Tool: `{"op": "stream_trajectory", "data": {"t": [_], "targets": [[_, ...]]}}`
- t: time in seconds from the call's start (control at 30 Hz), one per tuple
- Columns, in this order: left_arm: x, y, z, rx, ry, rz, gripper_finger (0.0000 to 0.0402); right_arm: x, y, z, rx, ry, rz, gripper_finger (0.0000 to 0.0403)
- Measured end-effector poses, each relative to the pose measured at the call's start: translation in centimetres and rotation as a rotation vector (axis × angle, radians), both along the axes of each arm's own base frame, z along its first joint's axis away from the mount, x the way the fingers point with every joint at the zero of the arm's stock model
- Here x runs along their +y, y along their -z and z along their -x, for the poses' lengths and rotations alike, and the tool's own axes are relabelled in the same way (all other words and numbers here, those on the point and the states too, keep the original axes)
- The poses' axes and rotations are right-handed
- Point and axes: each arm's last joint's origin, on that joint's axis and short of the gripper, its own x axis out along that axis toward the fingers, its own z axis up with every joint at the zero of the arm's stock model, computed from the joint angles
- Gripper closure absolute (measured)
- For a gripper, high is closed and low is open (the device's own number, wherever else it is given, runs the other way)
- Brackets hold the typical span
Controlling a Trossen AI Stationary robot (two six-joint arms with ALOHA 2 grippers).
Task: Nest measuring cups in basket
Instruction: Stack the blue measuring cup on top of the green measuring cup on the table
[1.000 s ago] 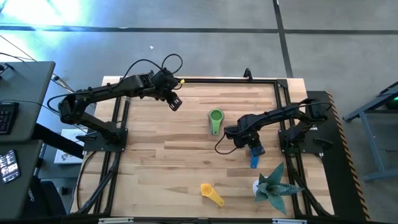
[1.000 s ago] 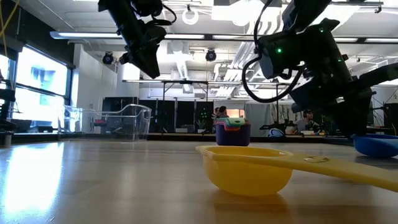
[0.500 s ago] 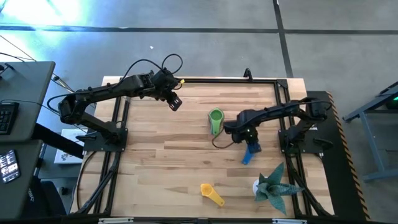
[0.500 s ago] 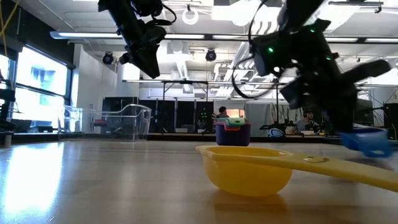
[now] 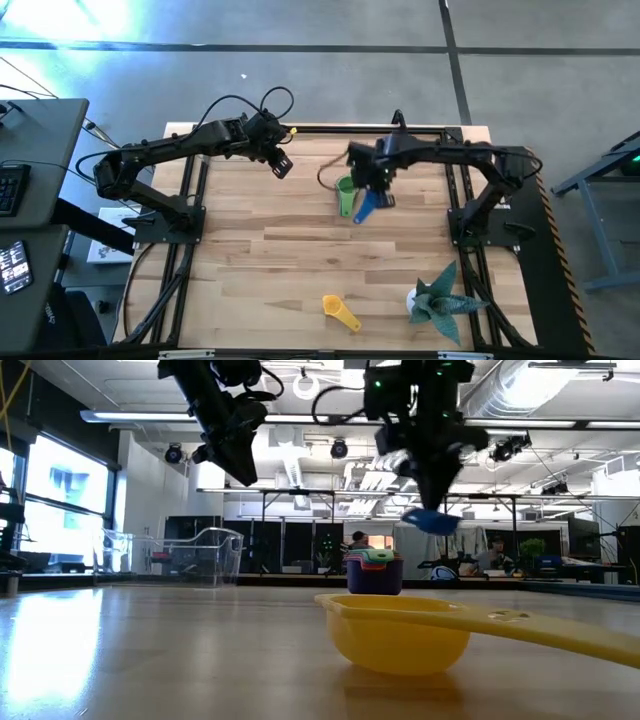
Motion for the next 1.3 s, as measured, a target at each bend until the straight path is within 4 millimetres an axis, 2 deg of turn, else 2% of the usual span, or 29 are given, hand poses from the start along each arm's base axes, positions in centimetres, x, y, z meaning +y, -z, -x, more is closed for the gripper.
{"op": "stream_trajectory", "data": {"t": [0.23,0.37,0.53,0.63,0.87,1.07,1.3], "targets": [[0.0,0.0,0.0,0.0,-0.001,0.0,0.0322,-2.9,-3.4,-1.2,-0.172,-0.107,0.145,0.0402],[0.0,0.0,0.0,0.0,-0.002,0.001,0.0322,-4.0,-4.6,-1.8,-0.255,-0.169,0.211,0.0402],[0.0,0.0,0.0,0.0,-0.002,0.001,0.0322,-4.6,-5.1,-2.6,-0.332,-0.279,0.284,0.0403],[0.0,0.0,0.0,0.0,-0.002,0.001,0.0322,-4.7,-4.7,-3.2,-0.352,-0.353,0.292,0.0403],[-0.1,0.0,0.0,0.002,0.0,0.002,0.0322,-4.8,-2.0,-4.4,-0.28,-0.438,0.22,0.0403],[-0.1,0.0,0.0,0.003,0.0,0.002,0.0322,-4.2,-1.4,-4.6,-0.233,-0.545,0.222,0.0403],[-0.1,0.0,0.0,0.003,0.001,0.002,0.0322,-4.2,0.0,-5.3,-0.218,-0.576,0.186,0.0403]]}}
